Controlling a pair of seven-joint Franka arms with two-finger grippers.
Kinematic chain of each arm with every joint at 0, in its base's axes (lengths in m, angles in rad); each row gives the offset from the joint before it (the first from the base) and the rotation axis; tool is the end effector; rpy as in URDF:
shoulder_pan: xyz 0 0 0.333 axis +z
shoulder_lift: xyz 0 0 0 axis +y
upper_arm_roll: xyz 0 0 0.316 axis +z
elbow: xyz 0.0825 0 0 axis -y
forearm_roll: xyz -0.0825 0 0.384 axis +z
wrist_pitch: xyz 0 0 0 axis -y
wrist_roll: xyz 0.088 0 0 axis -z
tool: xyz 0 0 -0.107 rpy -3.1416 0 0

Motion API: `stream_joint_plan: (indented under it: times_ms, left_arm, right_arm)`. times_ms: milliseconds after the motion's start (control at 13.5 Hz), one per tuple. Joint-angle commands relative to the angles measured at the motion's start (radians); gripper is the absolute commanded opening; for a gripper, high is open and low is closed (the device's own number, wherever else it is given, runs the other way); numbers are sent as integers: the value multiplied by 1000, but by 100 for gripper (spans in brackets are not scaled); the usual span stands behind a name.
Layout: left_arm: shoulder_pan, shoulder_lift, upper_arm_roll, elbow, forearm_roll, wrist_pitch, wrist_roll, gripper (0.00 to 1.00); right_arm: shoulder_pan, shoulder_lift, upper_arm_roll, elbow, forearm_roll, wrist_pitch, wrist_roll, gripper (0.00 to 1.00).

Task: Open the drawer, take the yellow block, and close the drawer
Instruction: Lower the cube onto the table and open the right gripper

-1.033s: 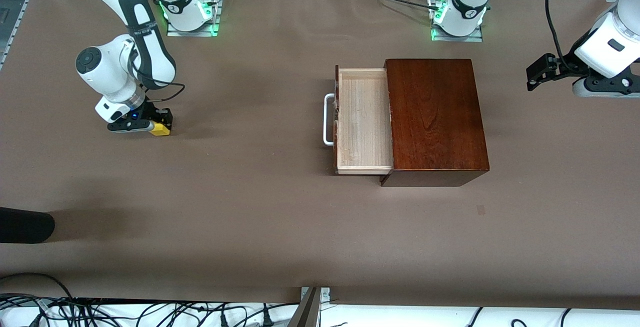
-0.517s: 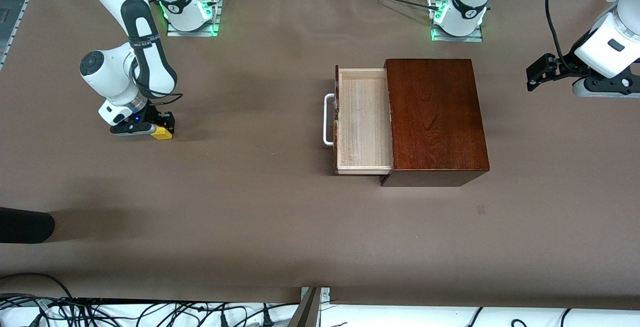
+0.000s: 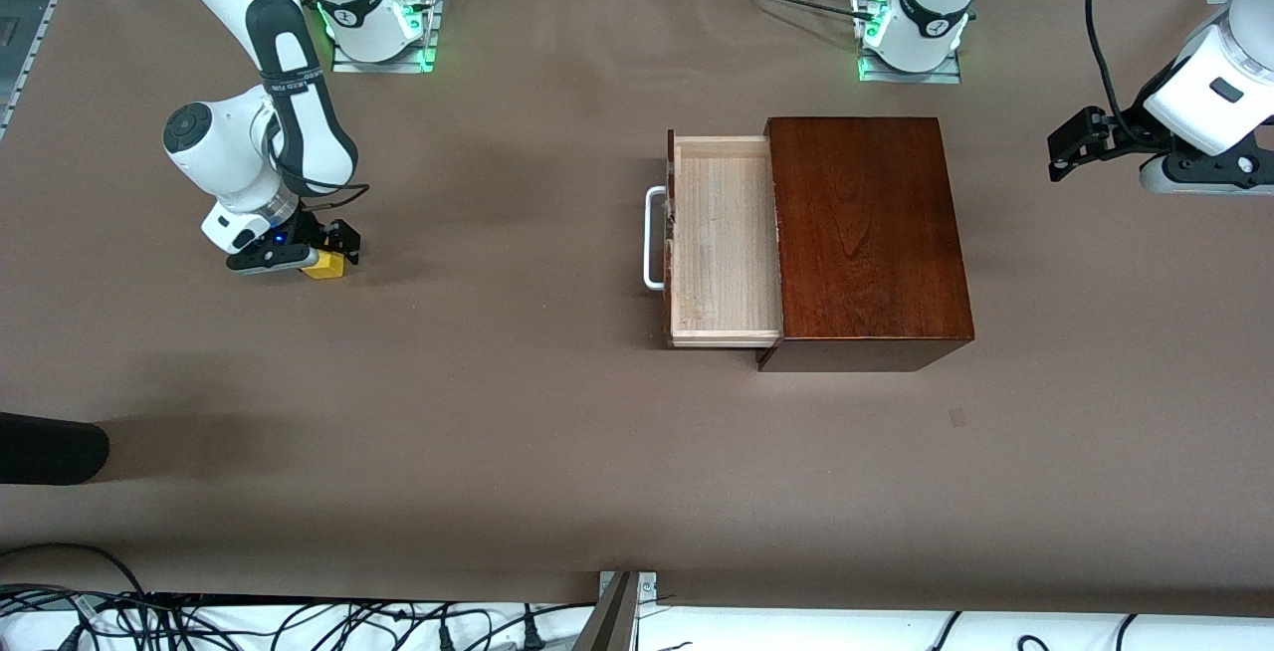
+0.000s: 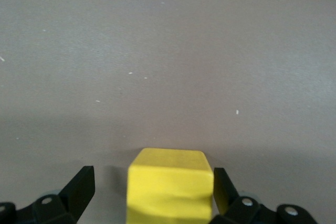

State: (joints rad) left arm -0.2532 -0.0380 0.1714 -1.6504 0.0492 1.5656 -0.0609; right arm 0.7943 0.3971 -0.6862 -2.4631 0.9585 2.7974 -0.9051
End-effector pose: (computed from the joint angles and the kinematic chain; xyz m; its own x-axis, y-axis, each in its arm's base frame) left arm 0.5394 -0.0372 0.6072 0.9988 -0.0210 -0.0446 -0.0231 -0.9987 -0.0455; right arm 0.4681 -0.0092 0.1810 0.9749 0.1597 0.1552 0.1666 -0.9855 -0.0325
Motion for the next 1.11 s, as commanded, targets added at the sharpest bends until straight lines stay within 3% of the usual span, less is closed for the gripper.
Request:
stream_joint_plan:
  times_ms: [0, 590, 812, 1033]
  left_arm:
    - [6, 12, -6, 29, 24, -7, 4, 100]
    - [2, 26, -6, 31, 8, 1, 20, 100]
    - [-8, 55, -15, 102, 3, -56, 7, 100]
    - [-8, 92, -99, 182, 4, -104, -22, 100]
  right_arm:
    - [6, -24, -33, -1, -56, -56, -23, 100]
    - [6, -37, -187, 150, -300, -335, 11, 100]
    - [6, -28, -223, 318, -438, -514, 113, 100]
    - [3, -23, -234, 521, -567, -720, 238, 100]
